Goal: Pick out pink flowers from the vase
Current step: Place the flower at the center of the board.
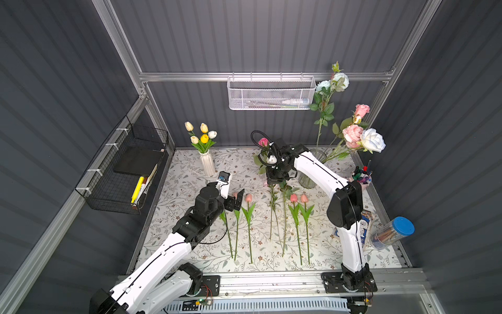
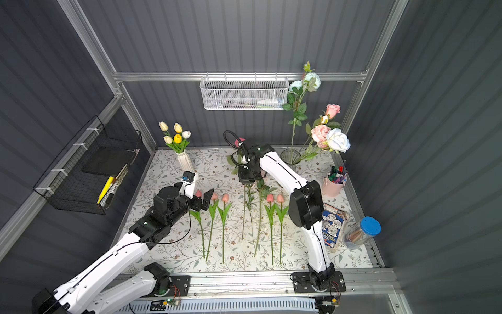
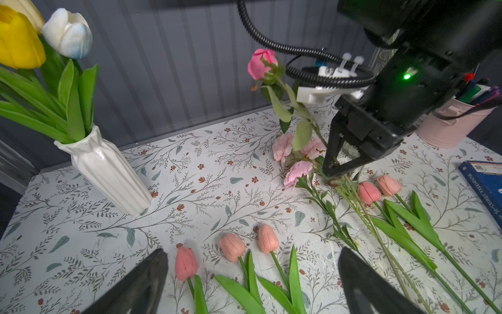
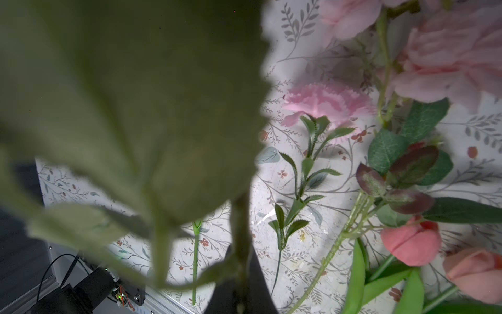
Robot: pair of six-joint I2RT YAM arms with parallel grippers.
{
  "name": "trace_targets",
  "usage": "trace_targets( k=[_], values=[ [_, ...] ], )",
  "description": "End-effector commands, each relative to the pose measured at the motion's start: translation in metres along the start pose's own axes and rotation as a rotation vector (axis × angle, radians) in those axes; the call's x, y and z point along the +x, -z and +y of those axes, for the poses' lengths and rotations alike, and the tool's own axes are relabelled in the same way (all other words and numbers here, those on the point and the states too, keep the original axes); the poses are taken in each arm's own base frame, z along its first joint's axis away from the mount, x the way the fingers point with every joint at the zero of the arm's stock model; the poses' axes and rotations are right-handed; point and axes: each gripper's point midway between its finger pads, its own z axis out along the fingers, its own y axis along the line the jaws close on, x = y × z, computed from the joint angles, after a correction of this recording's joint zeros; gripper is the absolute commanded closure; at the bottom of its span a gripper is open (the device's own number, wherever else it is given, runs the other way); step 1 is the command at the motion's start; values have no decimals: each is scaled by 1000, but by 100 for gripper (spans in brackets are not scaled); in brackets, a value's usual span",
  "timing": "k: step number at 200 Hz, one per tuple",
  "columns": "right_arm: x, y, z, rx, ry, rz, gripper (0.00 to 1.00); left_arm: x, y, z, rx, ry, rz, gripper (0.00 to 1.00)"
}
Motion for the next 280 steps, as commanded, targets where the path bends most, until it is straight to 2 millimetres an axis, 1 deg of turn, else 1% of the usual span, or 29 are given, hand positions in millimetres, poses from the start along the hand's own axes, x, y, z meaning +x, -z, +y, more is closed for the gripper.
trace_targets(
  k=[1,19,35,58,93,124,152,172,196,213,238,252,269,272,280],
  values=[
    [4,-13,-4,24,-27,45,100,-2,2,-7,32,15,-1,1],
    [7,-28,-8,39,-43,74,100,-3,2,-7,33,15,-2,1],
    [10,-41,-11,57,-58,97,97,-3,3,-7,33,15,-3,1],
    [17,-57,-15,99,-67,126,94,-4,3,-7,33,16,-6,1],
    [27,-74,-16,126,-59,160,87,-4,3,-7,33,19,-4,1],
    [28,-82,-23,152,-68,157,78,-3,3,-6,31,18,-3,1],
    [26,-81,-26,167,-72,135,78,-2,2,-7,33,20,-1,1],
    [23,-75,-26,172,-74,104,78,-2,1,-7,36,21,1,1],
    [15,-57,-21,166,-69,47,77,-2,1,-8,37,19,1,1],
    [6,-34,-9,129,-51,-27,75,-3,2,-8,38,19,-4,1],
    [-5,11,6,71,-24,-171,74,-2,2,-9,43,19,-7,1],
    [-8,36,11,55,2,-240,70,-1,2,-9,48,17,-4,1],
    [-10,79,23,15,51,-352,67,0,1,-11,59,11,-3,1],
    [-10,84,24,10,60,-368,66,0,2,-12,63,10,-3,1],
    [-11,110,30,-9,94,-444,66,1,2,-13,71,4,-2,1]
  ],
)
